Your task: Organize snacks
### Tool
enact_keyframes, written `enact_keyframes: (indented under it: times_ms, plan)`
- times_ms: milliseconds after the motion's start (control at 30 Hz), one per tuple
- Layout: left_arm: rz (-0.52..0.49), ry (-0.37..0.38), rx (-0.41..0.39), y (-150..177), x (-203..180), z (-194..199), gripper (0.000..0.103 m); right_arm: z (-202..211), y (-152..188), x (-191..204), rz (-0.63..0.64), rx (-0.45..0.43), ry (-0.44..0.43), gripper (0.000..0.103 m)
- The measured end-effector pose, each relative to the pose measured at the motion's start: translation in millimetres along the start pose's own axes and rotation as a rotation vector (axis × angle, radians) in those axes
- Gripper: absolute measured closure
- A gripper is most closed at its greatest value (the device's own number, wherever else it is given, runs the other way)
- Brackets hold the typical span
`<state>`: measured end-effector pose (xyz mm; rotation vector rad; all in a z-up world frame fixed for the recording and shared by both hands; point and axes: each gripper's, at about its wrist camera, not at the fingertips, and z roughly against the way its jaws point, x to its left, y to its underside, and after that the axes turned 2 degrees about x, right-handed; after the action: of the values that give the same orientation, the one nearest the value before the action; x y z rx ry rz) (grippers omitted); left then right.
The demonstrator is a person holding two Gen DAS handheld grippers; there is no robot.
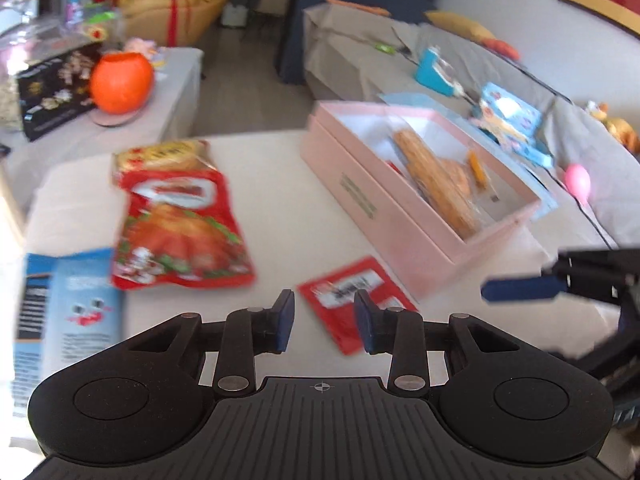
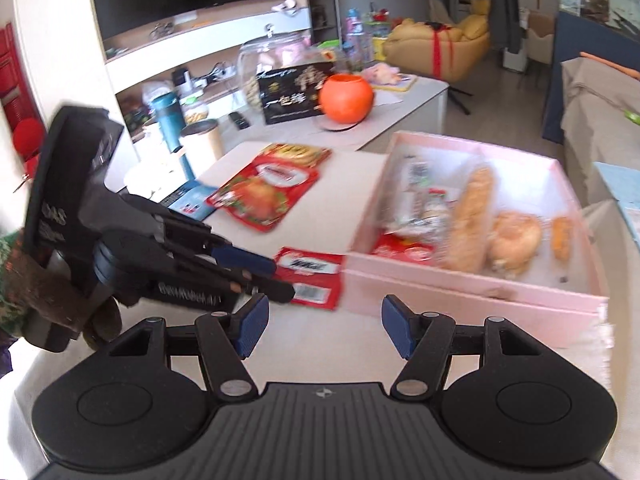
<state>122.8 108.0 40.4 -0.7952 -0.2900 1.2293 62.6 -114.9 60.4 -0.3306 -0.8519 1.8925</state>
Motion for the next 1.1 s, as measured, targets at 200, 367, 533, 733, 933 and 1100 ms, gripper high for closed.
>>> enact_keyframes:
  times_ms: [200,367,533,733,933,1100]
  plan:
    - [0.281,-0.203,-0.172,-39,62,3,0.066,-59,1,40,0.02,-0.034,0.155,0.04]
    - [0.26,-0.306,-0.155,-74,81,-36,0.066,-87,-2,45,-0.099,-0.052,0.256,0.027]
    - [0.112,-0.378,-0.158,-112,84,-73,0.066,-73,2,38,0.005,-0.036,0.188,0.054]
    - [0.145,-0.282,0.008,-132,103,-114,0.066,-40,27,33,0.034,-0.017,0.096,0.063]
    - [0.094,-0.092,0.089,-96,87,-101,0.073,-31,46,18,0.019,-0.058,0.069,0.062]
    - [0.077,-0.016,0.115,-55,64,-69,0.074,-34,48,22,0.064,-0.072,0.058,0.045]
